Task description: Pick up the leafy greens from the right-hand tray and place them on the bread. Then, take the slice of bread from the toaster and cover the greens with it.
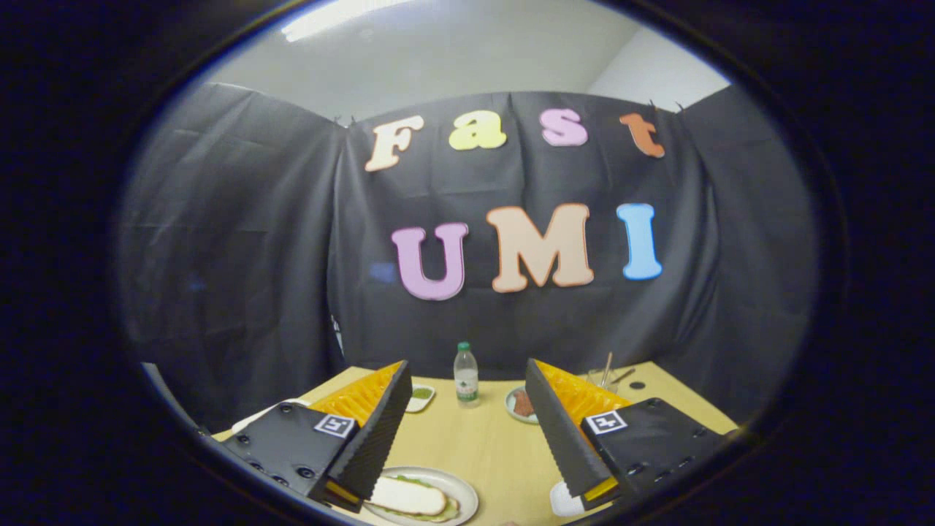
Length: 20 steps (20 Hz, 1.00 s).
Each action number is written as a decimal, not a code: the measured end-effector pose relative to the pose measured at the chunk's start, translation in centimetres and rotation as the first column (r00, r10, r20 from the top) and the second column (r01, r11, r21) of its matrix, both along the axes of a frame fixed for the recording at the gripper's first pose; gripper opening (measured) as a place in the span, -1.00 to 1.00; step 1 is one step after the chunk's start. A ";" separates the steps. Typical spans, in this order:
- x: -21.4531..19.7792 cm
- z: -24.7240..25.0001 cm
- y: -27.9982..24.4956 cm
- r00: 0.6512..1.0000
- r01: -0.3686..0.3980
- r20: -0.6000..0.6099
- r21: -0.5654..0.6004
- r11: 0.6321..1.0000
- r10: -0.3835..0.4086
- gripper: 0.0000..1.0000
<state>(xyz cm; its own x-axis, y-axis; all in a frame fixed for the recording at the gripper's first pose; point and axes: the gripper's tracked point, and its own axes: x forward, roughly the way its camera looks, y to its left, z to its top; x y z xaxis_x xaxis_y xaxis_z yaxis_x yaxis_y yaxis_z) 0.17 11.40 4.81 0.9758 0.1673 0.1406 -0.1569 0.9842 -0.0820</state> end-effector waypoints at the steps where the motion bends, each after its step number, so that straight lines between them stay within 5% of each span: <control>1: -0.5 0.3 0.1 1.000 0.000 0.010 -0.009 1.000 0.000 0.96; 20: -4.2 0.1 -3.6 1.000 -0.008 -0.019 0.036 0.999 0.008 0.96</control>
